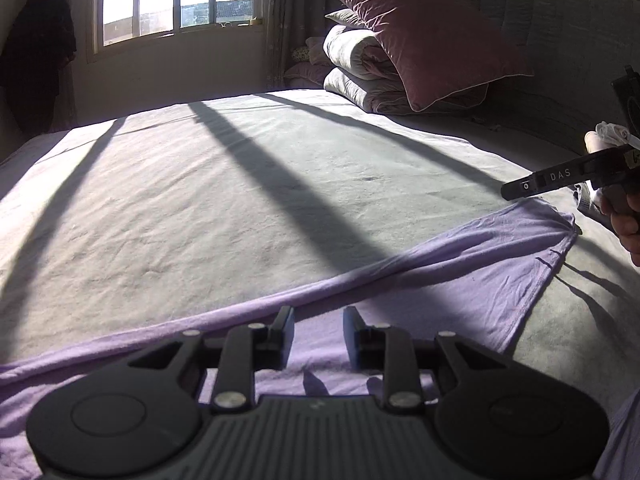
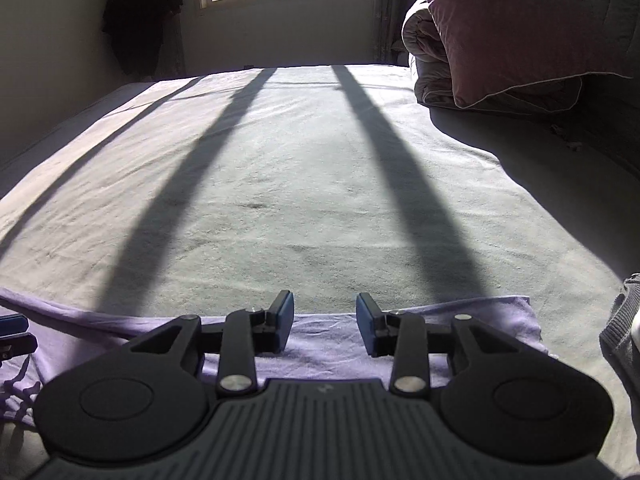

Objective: Fold clothes

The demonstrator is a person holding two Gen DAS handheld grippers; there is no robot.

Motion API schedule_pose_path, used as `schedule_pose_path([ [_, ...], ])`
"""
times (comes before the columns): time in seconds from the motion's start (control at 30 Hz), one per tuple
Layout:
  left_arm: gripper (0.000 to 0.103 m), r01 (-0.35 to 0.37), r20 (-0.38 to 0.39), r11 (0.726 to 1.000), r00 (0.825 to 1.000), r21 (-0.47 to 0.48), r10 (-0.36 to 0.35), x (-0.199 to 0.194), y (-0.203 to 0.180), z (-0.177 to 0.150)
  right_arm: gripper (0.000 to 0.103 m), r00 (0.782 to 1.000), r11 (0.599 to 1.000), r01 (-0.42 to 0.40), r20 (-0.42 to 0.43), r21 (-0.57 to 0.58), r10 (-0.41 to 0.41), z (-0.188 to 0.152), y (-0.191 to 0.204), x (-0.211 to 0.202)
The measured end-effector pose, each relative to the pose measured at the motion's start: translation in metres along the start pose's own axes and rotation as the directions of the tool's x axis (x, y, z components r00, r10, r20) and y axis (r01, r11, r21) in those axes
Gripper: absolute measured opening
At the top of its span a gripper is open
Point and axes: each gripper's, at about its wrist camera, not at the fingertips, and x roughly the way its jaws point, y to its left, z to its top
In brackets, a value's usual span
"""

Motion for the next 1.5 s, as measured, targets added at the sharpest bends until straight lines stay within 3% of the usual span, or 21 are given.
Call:
schedule_pose_path([
  [0.27, 0.032, -0.13, 0.003, 0.991, 0.991, -0.009, 0.13, -0.005, 0.054, 0.003, 0.039, 0.986, 0.969, -0.164, 0.012, -0.185, 0.169, 0.017, 0.057, 0.019],
  [0.43, 0.032, -0.176, -0.018, 0.984, 0.984, -0.001, 0.176, -0.007, 0.091, -0.001, 0.039, 0.977, 0.965, -0.2, 0.043, -0.168, 0.21, 0.011, 0.063, 0.019],
  [0.63, 0.032, -0.155, -0.062, 0.986, 0.985, 0.066, 0.159, -0.014, 0.111, -0.009, 0.039, 0.986, 0.962, -0.147, 0.038, -0.229, 0.159, -0.009, 0.059, 0.027],
  [0.83, 0.032, -0.171, -0.095, 0.973, 0.978, 0.157, 0.187, -0.011, 0.114, -0.018, 0.039, 0.986, 0.953, -0.161, -0.001, -0.257, 0.166, -0.021, 0.052, 0.04],
  [1.03, 0.032, -0.123, -0.08, 0.983, 0.988, 0.137, 0.135, -0.016, 0.124, -0.004, 0.039, 0.985, 0.942, -0.165, -0.01, -0.291, 0.17, -0.025, 0.053, 0.041],
  [1.23, 0.032, -0.071, -0.132, 0.992, 0.988, 0.106, 0.085, -0.001, 0.131, 0.002, 0.039, 0.983, 0.929, -0.176, -0.011, -0.325, 0.182, -0.025, 0.053, 0.035],
  [1.4, 0.032, -0.072, -0.14, 0.982, 0.985, 0.174, 0.097, -0.001, 0.119, -0.004, 0.039, 0.98, 0.915, -0.189, -0.005, -0.355, 0.2, -0.023, 0.058, 0.031],
  [1.5, 0.031, -0.066, -0.144, 0.976, 0.985, 0.208, 0.098, -0.004, 0.114, -0.007, 0.039, 0.97, 0.899, -0.237, -0.038, -0.369, 0.24, -0.026, 0.063, 0.033],
])
